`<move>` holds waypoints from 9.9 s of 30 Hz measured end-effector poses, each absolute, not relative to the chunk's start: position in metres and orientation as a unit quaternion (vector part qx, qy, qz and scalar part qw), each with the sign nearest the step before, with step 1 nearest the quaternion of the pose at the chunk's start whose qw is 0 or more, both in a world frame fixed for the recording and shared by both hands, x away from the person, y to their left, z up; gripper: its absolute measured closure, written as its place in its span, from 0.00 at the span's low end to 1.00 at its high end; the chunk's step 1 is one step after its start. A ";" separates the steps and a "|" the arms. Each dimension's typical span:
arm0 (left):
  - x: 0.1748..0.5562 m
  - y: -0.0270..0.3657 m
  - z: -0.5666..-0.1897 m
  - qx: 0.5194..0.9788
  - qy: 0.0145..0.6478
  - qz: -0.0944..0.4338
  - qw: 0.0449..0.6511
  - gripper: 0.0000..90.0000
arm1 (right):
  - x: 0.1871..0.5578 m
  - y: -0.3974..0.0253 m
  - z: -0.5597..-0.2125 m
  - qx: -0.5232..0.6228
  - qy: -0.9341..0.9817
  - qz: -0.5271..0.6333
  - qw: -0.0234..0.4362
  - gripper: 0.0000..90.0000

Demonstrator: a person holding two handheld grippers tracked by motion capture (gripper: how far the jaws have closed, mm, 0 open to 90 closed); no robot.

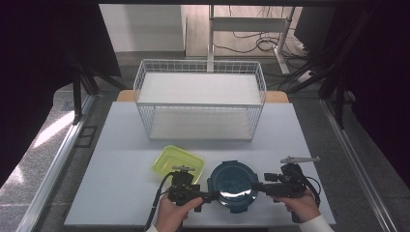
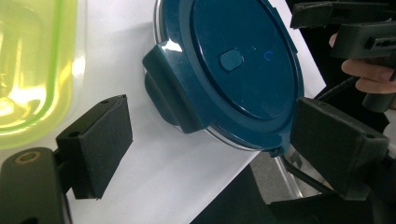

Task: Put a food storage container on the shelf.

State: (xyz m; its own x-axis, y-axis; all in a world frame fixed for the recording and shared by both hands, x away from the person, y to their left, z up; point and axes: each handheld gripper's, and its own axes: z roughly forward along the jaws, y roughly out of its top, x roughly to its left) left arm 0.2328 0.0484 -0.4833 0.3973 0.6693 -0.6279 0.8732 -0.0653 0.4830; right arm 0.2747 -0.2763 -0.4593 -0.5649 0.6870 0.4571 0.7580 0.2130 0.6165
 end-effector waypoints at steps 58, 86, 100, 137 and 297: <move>0.250 0.023 -0.505 0.703 0.558 -0.139 0.419 0.21 | 0.294 -0.265 -0.497 -0.495 -0.759 -0.396 0.148 0.22; 0.238 0.028 -0.505 0.700 0.548 -0.142 0.435 0.28 | 0.271 -0.271 -0.484 -0.462 -0.768 -0.428 0.114 0.36; 0.236 0.028 -0.504 0.692 0.548 -0.151 0.445 0.33 | 0.270 -0.274 -0.485 -0.483 -0.752 -0.430 0.126 0.40; 0.246 0.041 -0.465 0.699 0.539 -0.123 0.454 0.37 | 0.273 -0.263 -0.448 -0.489 -0.739 -0.454 0.092 0.43; 0.490 0.164 -0.317 0.636 0.567 -0.122 0.510 0.39 | 0.512 -0.151 -0.302 -0.541 -0.680 -0.474 0.138 0.42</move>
